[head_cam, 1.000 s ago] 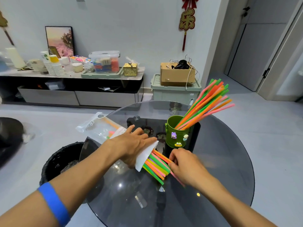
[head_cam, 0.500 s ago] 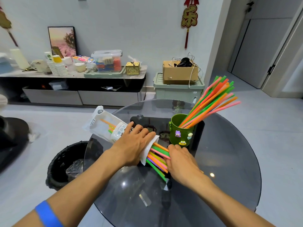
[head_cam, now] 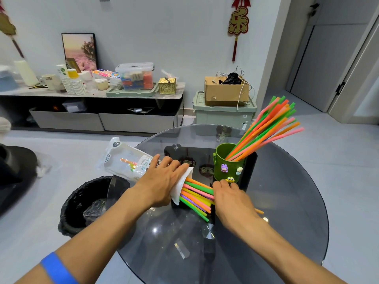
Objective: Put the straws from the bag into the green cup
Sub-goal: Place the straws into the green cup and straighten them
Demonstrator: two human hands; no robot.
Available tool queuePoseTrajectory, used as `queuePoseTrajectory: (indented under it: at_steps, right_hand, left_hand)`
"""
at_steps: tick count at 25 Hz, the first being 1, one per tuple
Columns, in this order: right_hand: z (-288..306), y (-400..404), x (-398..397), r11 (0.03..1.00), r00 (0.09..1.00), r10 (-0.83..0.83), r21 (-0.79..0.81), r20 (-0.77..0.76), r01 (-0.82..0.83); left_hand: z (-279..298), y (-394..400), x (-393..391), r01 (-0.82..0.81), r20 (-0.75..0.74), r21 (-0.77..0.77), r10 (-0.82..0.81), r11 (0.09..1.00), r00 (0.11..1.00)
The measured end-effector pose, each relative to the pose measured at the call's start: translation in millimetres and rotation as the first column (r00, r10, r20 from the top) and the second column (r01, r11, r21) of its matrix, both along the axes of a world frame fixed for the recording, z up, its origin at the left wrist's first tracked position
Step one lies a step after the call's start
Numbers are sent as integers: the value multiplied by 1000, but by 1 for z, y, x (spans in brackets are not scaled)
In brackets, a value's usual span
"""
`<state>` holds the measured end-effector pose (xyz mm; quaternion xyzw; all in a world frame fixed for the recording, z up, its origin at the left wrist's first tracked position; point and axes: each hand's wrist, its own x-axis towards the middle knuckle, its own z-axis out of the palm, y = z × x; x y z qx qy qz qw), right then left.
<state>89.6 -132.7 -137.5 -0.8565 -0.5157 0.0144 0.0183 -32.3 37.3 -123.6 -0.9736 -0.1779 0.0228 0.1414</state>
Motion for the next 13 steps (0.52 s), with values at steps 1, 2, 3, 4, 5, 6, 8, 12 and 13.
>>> queuePoseTrajectory:
  at_steps: [1,2,3,4,5,6,8,12,13]
  right_hand:
    - [2,-1,1,1000,1000,-4,1,12,4]
    - [4,-2,4,1000,1000,-10,-4,22,11]
    - [6,-3,8,1000,1000,-17,-14,20,18]
    - [9,-6,13,999,1000,-23,-33,10,23]
    - [13,-9,19,998,1000,-25,-59,1,25]
    - [16,-12,24,995,1000,-27,-96,-5,26]
    - [25,-21,36,986,999,-30,-163,-31,25]
    - [49,-49,67,985,992,-53,-172,-117,32]
    - [54,-55,74,988,991,-58,-151,-118,40]
  left_hand:
    - [0,1,-1,-8,-4,-1,8,1000,1000]
    - [-1,3,-2,-18,-5,-1,18,1000,1000]
    - [-1,5,-2,-31,-8,-1,31,1000,999]
    - [-2,8,-4,-51,-10,-6,51,999,999]
    - [-2,12,-6,-75,-12,-13,74,997,997]
    - [-2,16,-9,-100,-14,-20,100,995,995]
    - [-1,24,-16,-158,-16,-49,157,986,987]
    - [0,30,-26,-218,33,-183,228,959,973]
    - [-1,31,-26,-210,49,-210,225,955,973]
